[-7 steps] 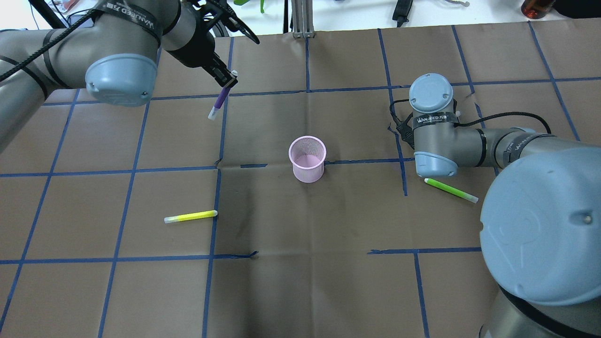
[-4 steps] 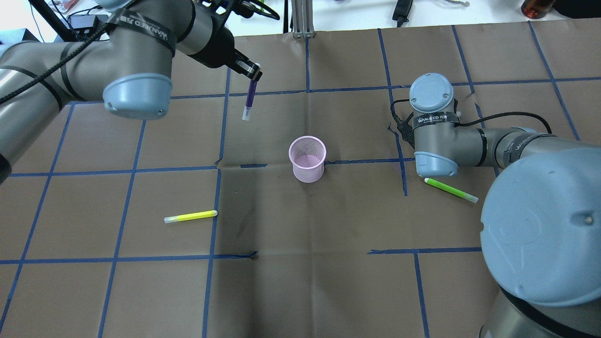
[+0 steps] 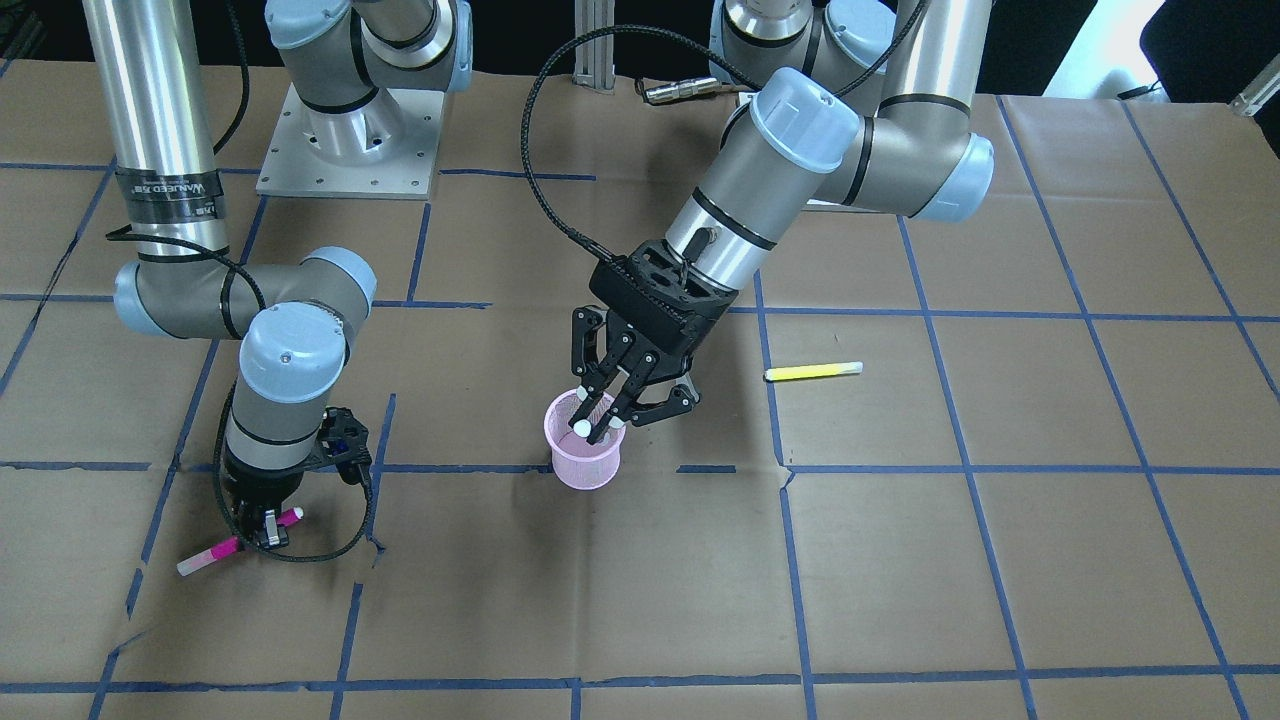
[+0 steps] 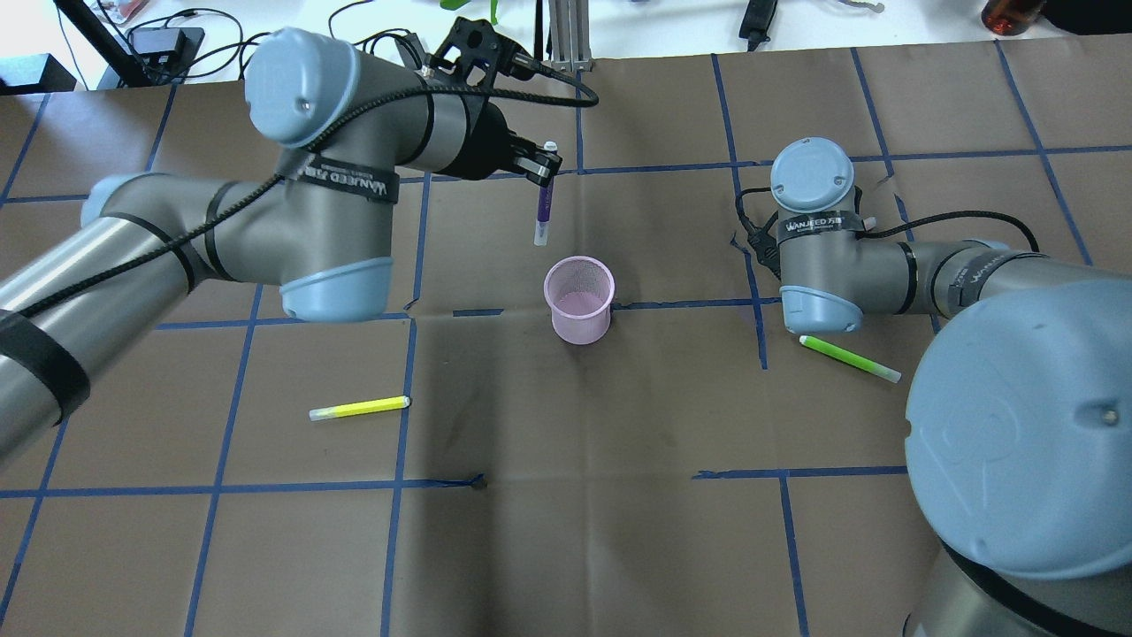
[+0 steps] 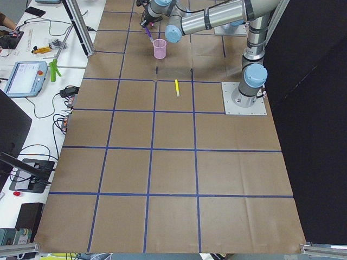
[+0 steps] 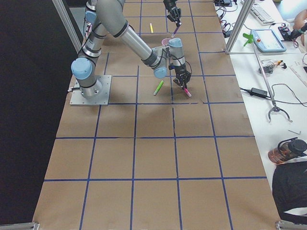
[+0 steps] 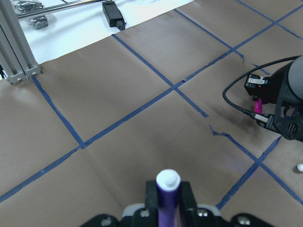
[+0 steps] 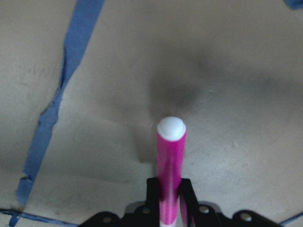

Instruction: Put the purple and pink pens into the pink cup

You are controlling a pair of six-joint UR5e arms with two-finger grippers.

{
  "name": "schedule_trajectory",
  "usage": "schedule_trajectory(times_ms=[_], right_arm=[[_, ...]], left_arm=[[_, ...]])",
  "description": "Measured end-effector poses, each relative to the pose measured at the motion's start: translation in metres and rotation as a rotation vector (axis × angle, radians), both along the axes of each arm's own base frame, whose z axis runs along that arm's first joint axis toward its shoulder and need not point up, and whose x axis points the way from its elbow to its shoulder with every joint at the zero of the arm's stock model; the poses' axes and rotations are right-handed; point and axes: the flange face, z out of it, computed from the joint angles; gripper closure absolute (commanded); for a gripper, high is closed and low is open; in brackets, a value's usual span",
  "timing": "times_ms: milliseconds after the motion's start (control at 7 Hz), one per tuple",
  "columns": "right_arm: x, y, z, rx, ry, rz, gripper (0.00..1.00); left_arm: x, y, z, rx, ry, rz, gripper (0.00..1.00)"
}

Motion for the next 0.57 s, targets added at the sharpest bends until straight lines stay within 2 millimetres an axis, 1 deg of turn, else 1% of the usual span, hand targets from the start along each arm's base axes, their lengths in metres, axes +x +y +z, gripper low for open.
schedule_trajectory(times_ms=[286,429,571], right_arm=[[-0.002,0.0,0.018,-0.023,0.008,0.009,1.0],[-0.004,0.001,0.039,-0.046,0.014,0.015,1.0],[-0.005,0.006,0.068,-0.068,0.012,0.017,1.0]], left_arm=[[-0.01,0.011,-0.012,0.019,-0.002,-0.02,1.0],[-0.012,0.015,-0.025,0.042,-0.008,-0.025,0.99],[-0.016,0.016,-0.04,0.066,-0.015,-0.031,0.99]])
